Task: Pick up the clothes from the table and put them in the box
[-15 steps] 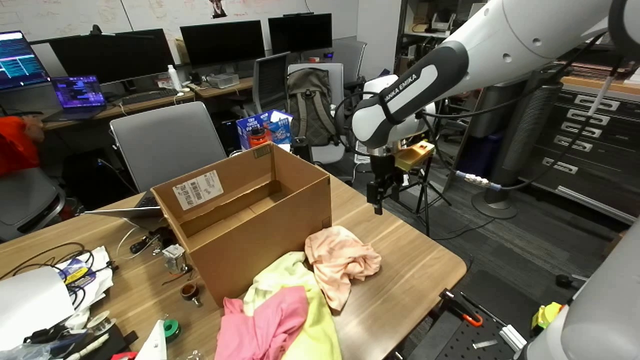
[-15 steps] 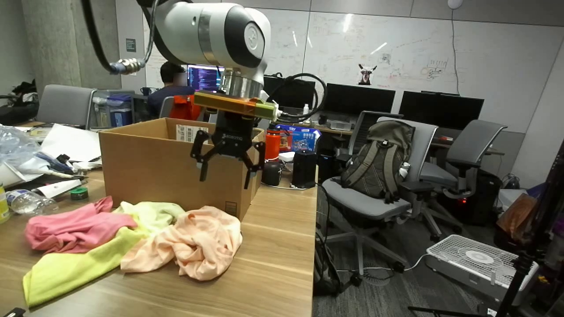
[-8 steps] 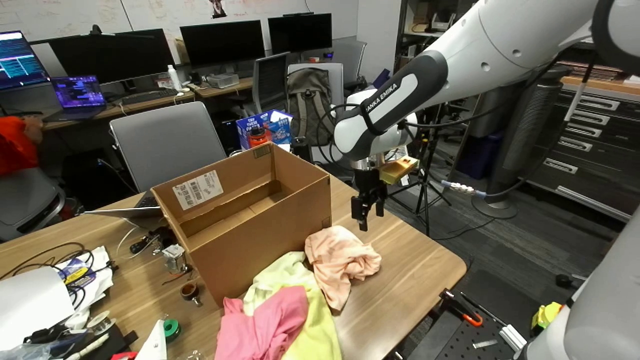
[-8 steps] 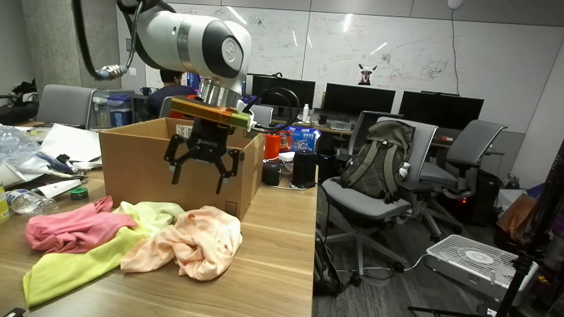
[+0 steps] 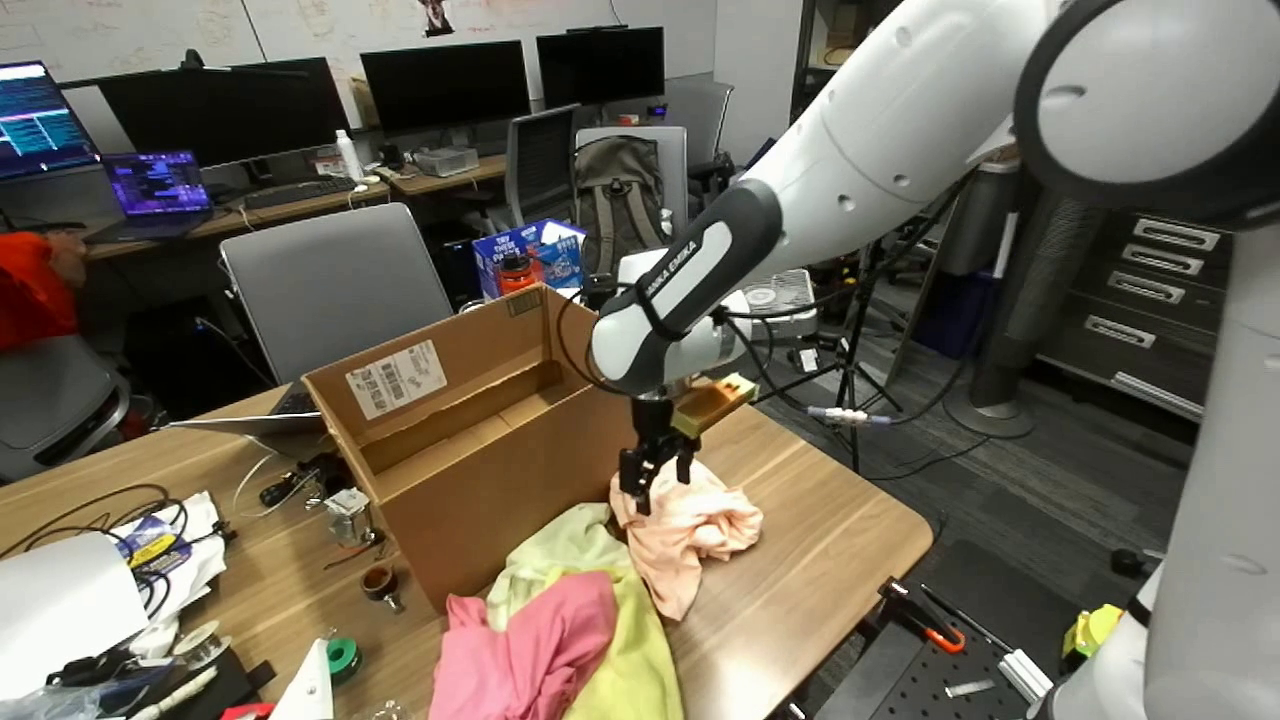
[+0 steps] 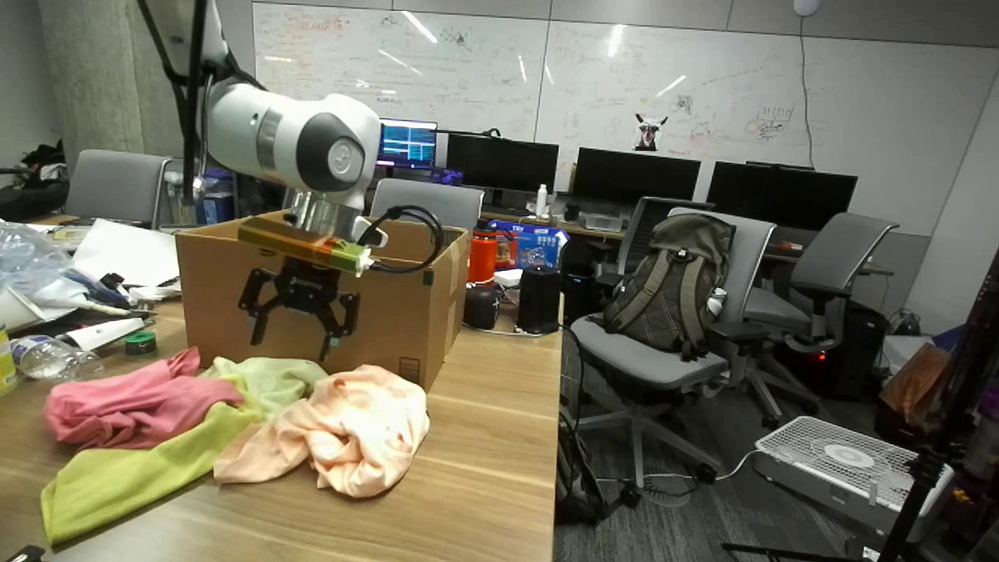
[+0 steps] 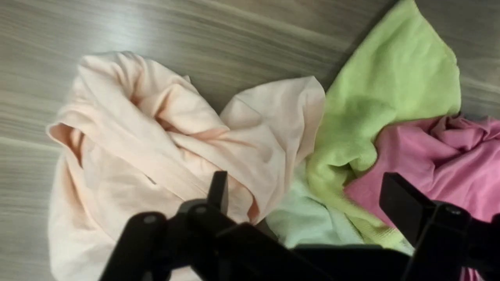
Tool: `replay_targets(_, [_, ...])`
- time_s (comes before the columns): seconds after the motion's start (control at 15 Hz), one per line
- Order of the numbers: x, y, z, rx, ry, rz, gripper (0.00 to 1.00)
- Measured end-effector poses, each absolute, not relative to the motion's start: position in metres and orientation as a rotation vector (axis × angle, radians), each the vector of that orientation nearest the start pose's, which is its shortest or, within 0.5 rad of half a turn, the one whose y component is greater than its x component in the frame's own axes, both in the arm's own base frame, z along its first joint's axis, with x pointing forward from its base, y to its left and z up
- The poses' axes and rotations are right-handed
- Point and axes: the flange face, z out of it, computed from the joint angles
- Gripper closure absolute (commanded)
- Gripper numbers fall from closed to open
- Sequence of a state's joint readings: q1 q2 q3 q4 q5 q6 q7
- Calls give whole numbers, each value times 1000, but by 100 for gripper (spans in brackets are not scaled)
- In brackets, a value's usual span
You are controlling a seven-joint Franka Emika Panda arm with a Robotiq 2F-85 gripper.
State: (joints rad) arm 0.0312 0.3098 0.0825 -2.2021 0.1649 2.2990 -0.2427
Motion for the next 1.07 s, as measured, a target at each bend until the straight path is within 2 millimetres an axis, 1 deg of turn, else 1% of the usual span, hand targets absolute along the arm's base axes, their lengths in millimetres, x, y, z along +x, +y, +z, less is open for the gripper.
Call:
replay_targets(0.07, [532,77,213,-2964,-328,289,0])
replay_targets(0.2, [539,93,192,-2983,-290,265,0])
replay_targets(0.27, [542,96,183,-2995,-270,257,0])
replay_targets(0.4, [549,93,171,-3021,-223,245,0])
replay_targets(0.53, [557,83,165,-3049,-176,225,0])
replay_targets(0.73, [564,72,166,-3098,-112,181,0])
replay_targets(1.07, [566,73,165,-3152,-29,161,0])
